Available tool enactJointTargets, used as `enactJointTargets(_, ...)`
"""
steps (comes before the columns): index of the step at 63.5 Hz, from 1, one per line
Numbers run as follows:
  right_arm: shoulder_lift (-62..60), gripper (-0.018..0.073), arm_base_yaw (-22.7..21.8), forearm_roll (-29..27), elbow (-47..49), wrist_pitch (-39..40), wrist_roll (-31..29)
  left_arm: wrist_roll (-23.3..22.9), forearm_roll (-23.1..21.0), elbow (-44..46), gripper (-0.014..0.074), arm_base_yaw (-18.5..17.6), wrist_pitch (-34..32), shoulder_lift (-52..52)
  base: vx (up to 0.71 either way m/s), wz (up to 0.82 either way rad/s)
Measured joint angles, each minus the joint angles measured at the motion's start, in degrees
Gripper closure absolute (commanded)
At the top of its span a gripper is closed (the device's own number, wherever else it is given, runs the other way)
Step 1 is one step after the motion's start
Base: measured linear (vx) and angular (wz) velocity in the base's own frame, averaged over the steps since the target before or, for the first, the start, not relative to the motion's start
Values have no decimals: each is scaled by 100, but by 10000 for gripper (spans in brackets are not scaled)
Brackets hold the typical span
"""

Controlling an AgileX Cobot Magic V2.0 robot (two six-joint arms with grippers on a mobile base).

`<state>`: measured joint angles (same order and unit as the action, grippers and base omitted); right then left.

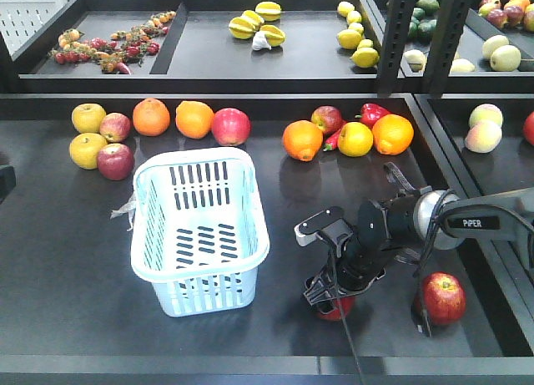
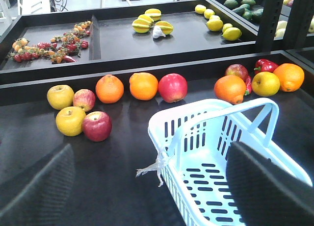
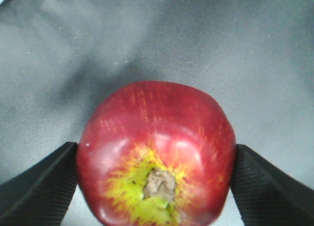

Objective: Pick three apples into basket with both arms
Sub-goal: 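Reach the right gripper down and grasp the nearest red apple, then carry the red apple over the basket and release it inside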

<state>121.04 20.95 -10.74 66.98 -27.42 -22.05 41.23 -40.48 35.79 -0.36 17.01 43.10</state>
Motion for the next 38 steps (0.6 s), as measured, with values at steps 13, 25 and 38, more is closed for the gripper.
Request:
enactJointTargets(13, -138, 262, -6, 5, 0, -280, 0, 0, 0, 0, 4, 0, 0, 0, 0, 0)
enactJointTargets(25, -841, 262, -6, 11, 0, -606, 42, 0, 0, 0, 4, 0, 0, 0, 0, 0)
enactJointTargets(38, -1963, 262, -6, -18, 0, -911, 222, 0, 0, 0, 4, 0, 0, 0, 0, 0)
